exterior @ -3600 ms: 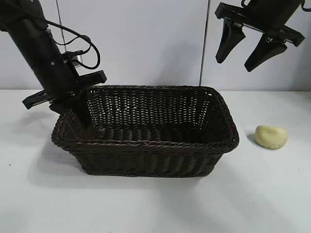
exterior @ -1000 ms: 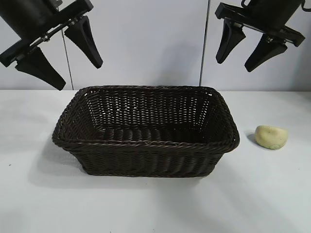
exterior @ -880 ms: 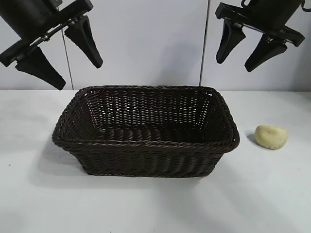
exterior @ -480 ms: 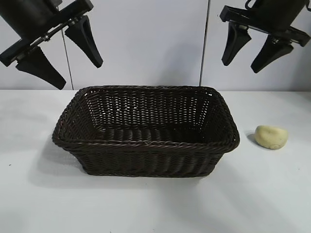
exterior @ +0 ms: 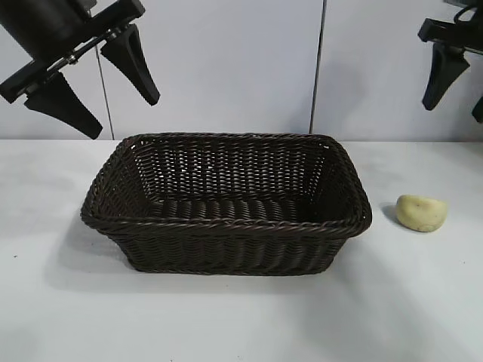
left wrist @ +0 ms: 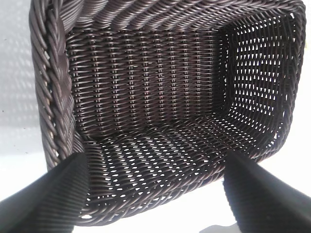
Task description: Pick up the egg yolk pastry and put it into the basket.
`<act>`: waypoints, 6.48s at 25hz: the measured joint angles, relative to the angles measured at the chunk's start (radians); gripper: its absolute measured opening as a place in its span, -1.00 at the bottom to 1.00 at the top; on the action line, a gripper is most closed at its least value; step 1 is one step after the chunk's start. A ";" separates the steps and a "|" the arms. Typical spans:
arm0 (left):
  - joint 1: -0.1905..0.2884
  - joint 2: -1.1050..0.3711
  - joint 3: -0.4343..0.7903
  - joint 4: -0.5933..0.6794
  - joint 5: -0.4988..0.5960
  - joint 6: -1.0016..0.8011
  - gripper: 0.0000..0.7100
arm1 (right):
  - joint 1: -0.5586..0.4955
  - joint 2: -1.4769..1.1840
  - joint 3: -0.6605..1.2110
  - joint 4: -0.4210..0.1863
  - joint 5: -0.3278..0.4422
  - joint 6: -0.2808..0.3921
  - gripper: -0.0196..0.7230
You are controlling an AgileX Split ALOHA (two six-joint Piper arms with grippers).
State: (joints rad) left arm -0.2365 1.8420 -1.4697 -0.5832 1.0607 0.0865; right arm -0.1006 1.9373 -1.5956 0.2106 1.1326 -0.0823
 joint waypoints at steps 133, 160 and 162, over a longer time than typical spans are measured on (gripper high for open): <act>0.000 0.000 0.000 0.000 0.009 0.002 0.58 | 0.293 -0.095 -0.102 0.081 0.100 -0.016 0.51; 0.000 0.000 0.000 0.000 -0.017 0.002 0.58 | 0.293 -0.095 -0.102 0.066 0.100 -0.016 0.51; 0.000 0.000 0.000 0.000 -0.023 0.002 0.58 | 0.293 -0.095 -0.102 0.066 0.100 -0.016 0.51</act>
State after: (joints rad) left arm -0.2365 1.8420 -1.4697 -0.5832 1.0381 0.0883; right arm 0.1919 1.8420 -1.6977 0.2764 1.2325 -0.0980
